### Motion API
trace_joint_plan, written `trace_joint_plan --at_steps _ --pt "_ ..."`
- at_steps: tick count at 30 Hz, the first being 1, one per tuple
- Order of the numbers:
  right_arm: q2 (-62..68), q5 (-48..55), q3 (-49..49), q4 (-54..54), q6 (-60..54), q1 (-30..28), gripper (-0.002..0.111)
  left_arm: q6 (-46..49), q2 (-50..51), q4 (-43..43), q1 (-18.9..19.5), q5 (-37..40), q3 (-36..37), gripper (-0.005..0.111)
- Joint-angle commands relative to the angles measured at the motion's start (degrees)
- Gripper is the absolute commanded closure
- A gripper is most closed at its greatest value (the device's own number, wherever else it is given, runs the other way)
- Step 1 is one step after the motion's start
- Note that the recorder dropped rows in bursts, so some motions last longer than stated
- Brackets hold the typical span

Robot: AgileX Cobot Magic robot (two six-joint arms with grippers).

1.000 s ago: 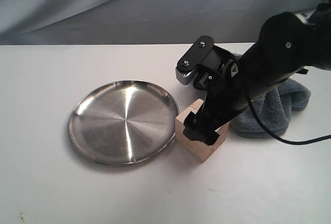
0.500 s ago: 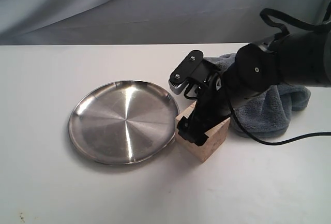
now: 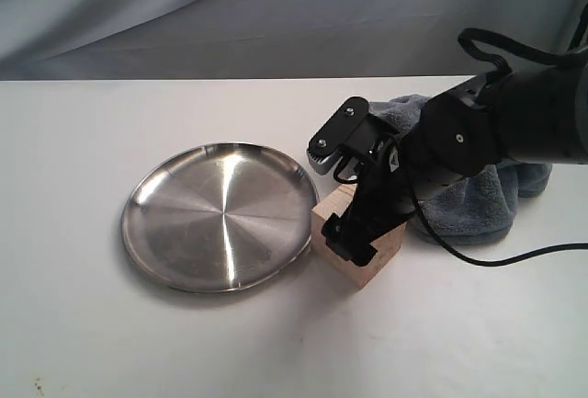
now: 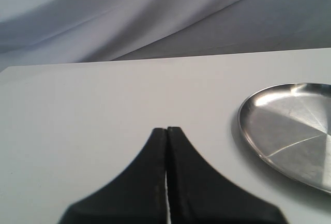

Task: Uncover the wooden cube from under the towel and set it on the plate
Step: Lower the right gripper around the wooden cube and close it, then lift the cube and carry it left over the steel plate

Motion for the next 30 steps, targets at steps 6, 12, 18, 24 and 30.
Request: trace_joint_plan --at_steps 6,12,18,24,30 --pt "4.7 -2.1 0.7 -0.1 1.0 0.0 0.003 0.0 -0.3 -0.2 0.1 -0.4 0.3 0.107" --pt "5.5 -2.7 0.7 -0.1 1.0 0.0 0.003 0.0 -0.3 -0.2 0.1 -0.4 0.3 0.107" --pt "5.5 -2.7 0.7 -0.1 1.5 0.0 0.007 0.0 -0.3 -0.2 0.1 -0.4 0.3 0.107" --pt "5.5 -1.6 0.7 0.0 1.6 0.0 0.073 0.0 -0.3 -0.2 0.1 -0.4 0.3 0.107" --pt "3.7 0.7 0.7 0.3 1.6 0.0 0.108 0.0 -0.3 -0.2 0.1 -0.4 0.3 0.107"
